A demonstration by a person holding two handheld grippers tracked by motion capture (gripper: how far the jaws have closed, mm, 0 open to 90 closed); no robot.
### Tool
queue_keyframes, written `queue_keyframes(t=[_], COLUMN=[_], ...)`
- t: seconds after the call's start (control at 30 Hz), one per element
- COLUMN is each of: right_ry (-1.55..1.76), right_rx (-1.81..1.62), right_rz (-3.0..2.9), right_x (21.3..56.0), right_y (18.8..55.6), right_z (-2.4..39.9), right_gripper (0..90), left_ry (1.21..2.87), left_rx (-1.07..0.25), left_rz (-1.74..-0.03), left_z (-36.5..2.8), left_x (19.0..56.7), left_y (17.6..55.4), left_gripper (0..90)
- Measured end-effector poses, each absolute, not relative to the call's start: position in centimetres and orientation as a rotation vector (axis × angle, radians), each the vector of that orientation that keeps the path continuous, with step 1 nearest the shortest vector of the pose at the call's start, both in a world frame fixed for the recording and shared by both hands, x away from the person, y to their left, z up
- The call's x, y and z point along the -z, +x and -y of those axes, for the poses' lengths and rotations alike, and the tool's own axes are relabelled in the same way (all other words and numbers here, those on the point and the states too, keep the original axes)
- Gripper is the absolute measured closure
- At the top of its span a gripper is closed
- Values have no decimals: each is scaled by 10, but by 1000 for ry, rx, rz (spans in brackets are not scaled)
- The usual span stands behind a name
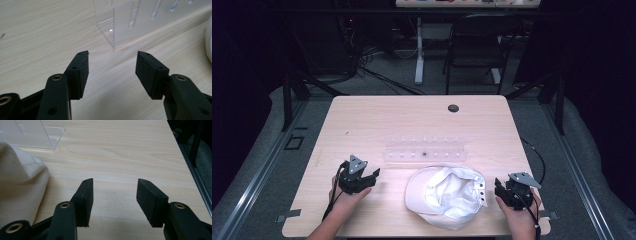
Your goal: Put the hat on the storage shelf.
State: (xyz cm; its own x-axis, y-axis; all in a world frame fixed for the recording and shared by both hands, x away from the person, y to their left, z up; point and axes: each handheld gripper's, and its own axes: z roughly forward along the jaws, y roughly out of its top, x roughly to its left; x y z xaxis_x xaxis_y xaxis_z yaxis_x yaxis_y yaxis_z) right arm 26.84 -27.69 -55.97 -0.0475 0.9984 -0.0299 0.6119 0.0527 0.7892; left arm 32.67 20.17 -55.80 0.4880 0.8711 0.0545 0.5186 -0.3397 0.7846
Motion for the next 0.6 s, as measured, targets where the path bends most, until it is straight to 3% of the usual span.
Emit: queue_keyframes(t=[0.23,0.6], right_ry=[1653,1770], right_rx=[-792,-786], right_rz=[-1746,-1767], right_x=[561,547], right_y=[269,273], right_z=[276,276], right_gripper=[501,446], left_ry=[1993,2025], left_rx=[-566,-556], left_rz=[-1193,-1195], left_z=[-204,-193], left_x=[561,562], left_y=[329,330], left_gripper=[449,337])
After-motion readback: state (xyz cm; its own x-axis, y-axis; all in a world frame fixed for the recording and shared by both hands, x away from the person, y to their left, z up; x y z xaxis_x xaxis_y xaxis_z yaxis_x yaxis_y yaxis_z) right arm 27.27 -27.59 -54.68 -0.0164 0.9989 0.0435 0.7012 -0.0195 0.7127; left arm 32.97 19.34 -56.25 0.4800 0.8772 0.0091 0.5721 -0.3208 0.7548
